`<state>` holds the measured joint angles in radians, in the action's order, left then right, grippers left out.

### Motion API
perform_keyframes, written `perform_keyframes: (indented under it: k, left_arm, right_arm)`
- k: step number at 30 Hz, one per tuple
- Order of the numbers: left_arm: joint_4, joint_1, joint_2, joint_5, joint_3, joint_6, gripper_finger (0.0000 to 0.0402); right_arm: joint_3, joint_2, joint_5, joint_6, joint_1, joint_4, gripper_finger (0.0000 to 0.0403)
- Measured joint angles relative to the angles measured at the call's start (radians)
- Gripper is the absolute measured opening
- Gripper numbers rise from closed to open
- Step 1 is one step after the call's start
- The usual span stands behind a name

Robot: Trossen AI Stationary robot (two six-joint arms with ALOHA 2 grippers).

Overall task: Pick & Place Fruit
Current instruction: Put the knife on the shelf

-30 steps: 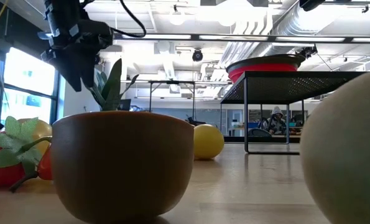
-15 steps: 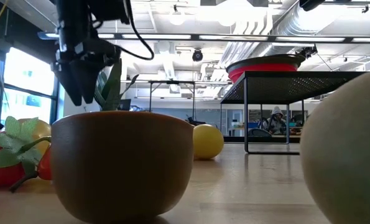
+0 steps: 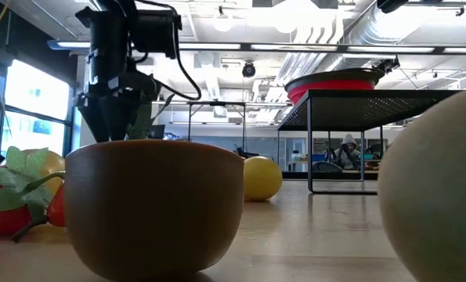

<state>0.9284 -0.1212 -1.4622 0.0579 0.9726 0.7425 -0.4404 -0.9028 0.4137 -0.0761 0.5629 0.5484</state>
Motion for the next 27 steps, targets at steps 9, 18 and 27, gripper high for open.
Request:
perform_keyframes:
  k: [9,18,27]
  left_arm:
    - [-0.021,0.000,-0.098,-0.017,0.000,-0.014,0.0244]
    - [-0.065,-0.034,-0.133,-0.027,0.000,-0.084,0.0244]
    - [-0.065,-0.105,-0.134,-0.075,0.000,-0.137,0.0244]
  right_arm:
    - [0.000,0.000,-0.001,0.000,0.000,0.001,0.0002]
    - [0.000,0.000,-0.001,0.000,0.000,0.001,0.0002]
    - [0.000,0.000,-0.002,0.000,0.000,0.001,0.0002]
